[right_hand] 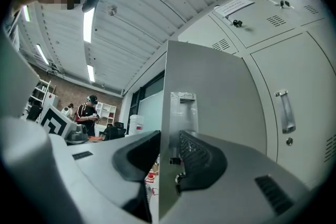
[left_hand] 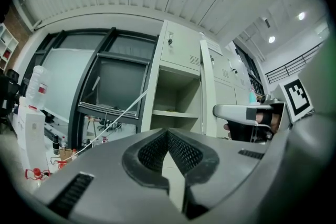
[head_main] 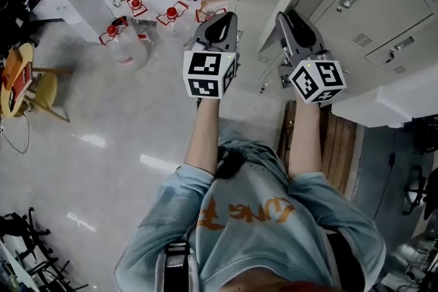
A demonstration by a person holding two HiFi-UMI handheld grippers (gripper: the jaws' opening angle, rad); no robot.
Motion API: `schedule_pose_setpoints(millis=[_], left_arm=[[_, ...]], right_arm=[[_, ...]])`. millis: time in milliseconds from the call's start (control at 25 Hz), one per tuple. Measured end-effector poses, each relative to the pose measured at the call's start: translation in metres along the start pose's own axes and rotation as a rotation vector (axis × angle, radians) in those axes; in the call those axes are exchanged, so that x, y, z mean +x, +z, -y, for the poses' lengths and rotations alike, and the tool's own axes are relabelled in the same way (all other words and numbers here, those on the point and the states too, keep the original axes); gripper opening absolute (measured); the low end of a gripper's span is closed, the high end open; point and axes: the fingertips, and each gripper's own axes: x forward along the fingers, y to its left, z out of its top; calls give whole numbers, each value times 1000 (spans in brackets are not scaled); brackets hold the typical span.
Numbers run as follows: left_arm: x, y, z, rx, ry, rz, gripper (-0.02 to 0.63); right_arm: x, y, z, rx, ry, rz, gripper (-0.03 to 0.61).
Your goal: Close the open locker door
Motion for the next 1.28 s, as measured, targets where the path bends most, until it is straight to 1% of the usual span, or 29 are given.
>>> schedule_pose_setpoints(millis=[200,400,720,960,1280], left_arm=[[4,-8,-25,-10,19,-12,18],[9,-9,-54,-20,38,-11,18],[25,-18,-90,-40,30,-29,18],[48,-24,-114,-57,2,-46,18],[90,-21,-123,-54,-89,-58,18]], right_arm=[[29,-3,-3,15,-7,10,123],[55,-9,-4,20,-26,-3,118],[97,-15,2,7,-73,-16,110],[129,-20,11,-3,-124,-34,95],[166,-27,28,-21,-203,-67,94]])
